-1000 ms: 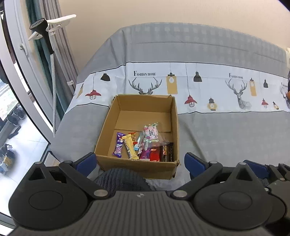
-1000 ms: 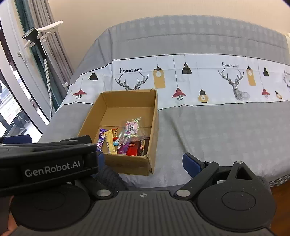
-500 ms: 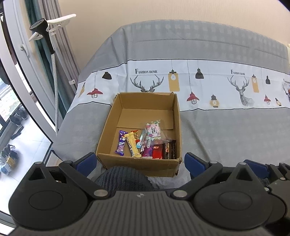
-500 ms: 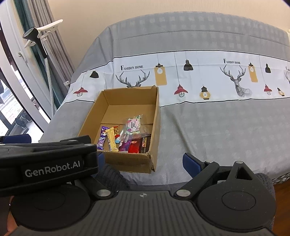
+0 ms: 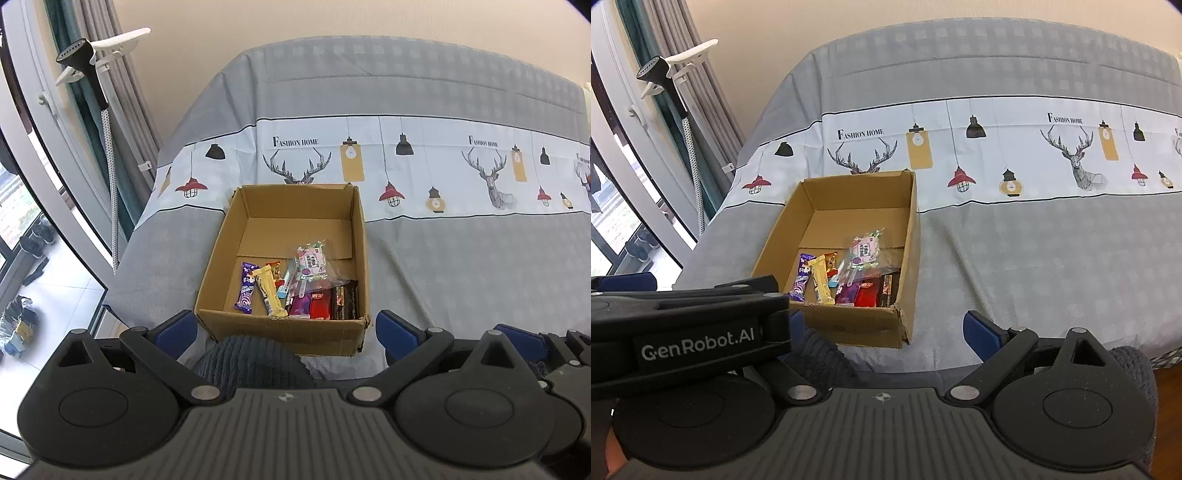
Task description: Organize snacks
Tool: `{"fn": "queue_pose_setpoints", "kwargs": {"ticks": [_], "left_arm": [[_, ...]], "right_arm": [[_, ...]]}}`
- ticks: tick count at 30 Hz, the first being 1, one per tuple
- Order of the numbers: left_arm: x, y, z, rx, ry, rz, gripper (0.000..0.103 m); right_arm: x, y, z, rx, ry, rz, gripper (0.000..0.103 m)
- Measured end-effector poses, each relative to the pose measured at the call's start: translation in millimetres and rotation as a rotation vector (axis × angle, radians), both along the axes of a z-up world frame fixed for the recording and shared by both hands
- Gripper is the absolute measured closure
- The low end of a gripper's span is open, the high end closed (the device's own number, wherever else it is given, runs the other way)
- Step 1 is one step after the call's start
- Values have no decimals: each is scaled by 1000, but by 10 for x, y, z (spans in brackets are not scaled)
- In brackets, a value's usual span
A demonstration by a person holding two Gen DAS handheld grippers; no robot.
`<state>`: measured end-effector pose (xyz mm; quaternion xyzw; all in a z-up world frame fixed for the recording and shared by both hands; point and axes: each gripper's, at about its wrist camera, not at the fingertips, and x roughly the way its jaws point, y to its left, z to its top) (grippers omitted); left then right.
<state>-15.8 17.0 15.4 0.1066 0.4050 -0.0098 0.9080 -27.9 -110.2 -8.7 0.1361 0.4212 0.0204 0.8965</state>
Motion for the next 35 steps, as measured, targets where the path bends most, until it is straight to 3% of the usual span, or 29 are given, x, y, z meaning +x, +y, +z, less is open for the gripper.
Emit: {"fn": "queue_pose_setpoints", "kwargs": {"ticks": [35], "left_arm": [[28, -76, -84, 46, 24, -20, 0]], "right_arm": [[-28, -39, -118, 30, 19, 17, 9]]}}
